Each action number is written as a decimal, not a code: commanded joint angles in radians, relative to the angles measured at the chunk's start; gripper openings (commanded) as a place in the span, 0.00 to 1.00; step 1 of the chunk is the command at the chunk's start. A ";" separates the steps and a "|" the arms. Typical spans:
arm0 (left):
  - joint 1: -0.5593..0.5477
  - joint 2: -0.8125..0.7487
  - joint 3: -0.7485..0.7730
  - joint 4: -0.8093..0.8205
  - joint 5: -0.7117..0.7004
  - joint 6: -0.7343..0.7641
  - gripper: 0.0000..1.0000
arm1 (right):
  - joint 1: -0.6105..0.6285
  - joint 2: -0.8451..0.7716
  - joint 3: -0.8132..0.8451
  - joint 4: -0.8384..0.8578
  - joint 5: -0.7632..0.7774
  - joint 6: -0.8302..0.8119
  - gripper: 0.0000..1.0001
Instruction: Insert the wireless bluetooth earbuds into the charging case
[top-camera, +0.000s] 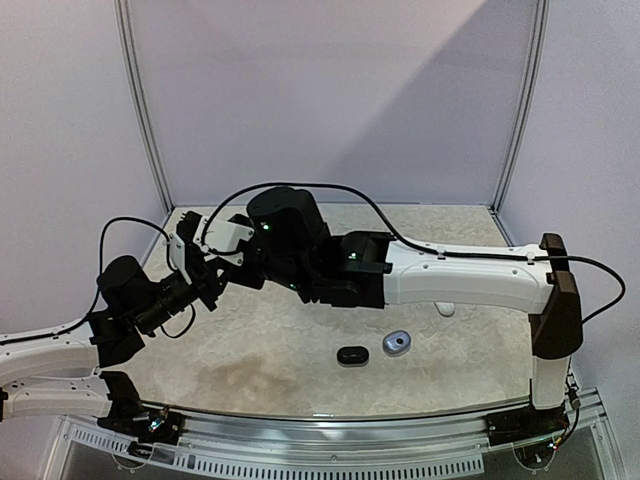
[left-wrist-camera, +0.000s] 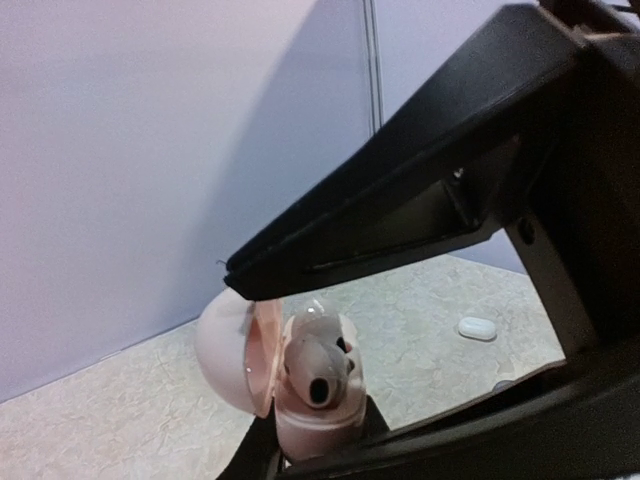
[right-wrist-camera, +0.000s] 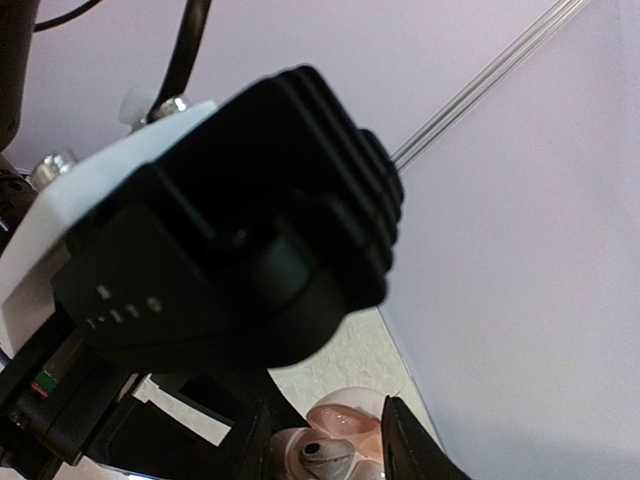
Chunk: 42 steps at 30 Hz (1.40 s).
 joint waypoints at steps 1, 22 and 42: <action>-0.014 -0.010 0.001 0.039 0.002 -0.011 0.00 | 0.001 0.018 0.033 -0.074 -0.033 0.034 0.43; -0.013 -0.021 -0.011 -0.029 0.047 -0.108 0.00 | -0.010 -0.144 0.049 -0.116 -0.242 0.139 0.57; -0.010 -0.007 -0.015 -0.008 0.230 0.008 0.00 | -0.085 -0.141 0.062 -0.383 -0.452 0.221 0.25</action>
